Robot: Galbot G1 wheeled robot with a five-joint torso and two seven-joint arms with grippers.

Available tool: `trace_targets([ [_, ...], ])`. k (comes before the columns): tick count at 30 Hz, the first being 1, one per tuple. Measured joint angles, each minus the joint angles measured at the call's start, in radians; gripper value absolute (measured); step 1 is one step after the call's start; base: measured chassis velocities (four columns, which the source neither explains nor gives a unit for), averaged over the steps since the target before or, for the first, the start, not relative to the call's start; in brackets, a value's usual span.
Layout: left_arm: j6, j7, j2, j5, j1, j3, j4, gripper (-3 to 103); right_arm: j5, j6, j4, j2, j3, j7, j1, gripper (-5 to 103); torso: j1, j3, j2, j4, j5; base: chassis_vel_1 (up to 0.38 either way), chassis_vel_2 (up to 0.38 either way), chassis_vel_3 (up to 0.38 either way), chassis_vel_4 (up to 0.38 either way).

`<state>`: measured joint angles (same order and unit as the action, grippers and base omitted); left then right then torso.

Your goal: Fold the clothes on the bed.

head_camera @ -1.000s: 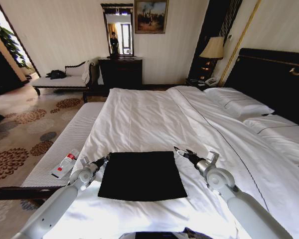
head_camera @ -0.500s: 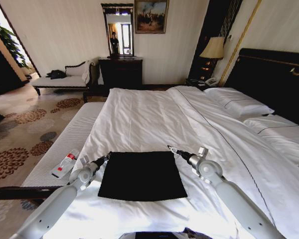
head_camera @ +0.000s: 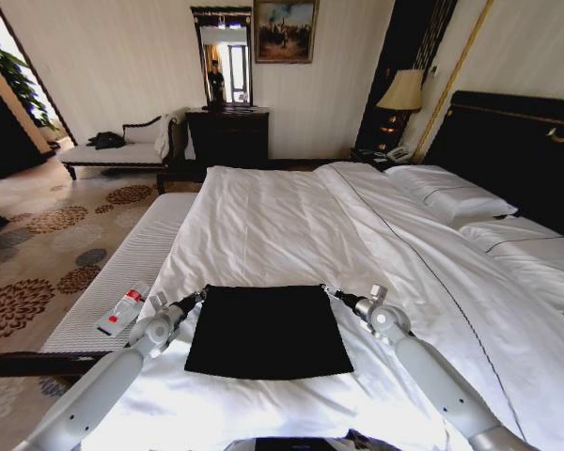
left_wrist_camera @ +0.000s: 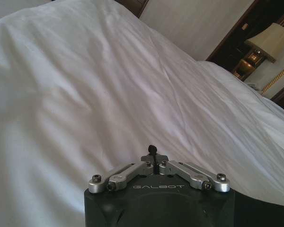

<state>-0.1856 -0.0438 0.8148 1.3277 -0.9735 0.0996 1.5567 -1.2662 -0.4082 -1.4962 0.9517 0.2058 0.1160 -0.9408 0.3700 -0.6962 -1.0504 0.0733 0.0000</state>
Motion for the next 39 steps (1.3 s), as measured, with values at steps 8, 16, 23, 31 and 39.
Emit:
trace_targets([
  [8,-0.001,-0.003,0.0,0.0,0.004,-0.008,0.006,0,0.0,-0.001,0.013,0.01,-0.015,-0.001,0.006,62,0.0,0.0,0.0,-0.0001,0.0,0.0,0.0,0.0,0.0],
  [16,-0.002,-0.004,-0.003,0.001,0.005,-0.008,0.008,0,-0.005,-0.001,0.011,0.008,-0.016,-0.003,0.006,30,0.0,0.0,0.0,-0.0001,0.0,0.0,0.0,0.0,0.0],
  [23,-0.002,-0.009,0.004,0.002,0.01,-0.009,0.01,0,-0.021,-0.002,-0.02,0.006,-0.016,0.002,0.003,3,0.0,0.0,0.0,-0.0002,0.0,0.0,0.0,0.0,0.0],
  [31,-0.003,-0.019,0.005,0.002,0.0,-0.002,0.027,0,-0.023,-0.002,-0.038,0.004,-0.008,0.007,-0.01,0,0.0,0.0,0.0,0.0,0.0001,0.0,0.0,0.0,0.0],
  [39,-0.002,-0.04,-0.018,0.015,-0.055,0.064,0.125,0,-0.058,0.001,-0.16,-0.02,0.034,0.038,-0.029,0,0.0,0.0,0.0,-0.0002,0.0,0.0,0.0,0.0,0.0],
])
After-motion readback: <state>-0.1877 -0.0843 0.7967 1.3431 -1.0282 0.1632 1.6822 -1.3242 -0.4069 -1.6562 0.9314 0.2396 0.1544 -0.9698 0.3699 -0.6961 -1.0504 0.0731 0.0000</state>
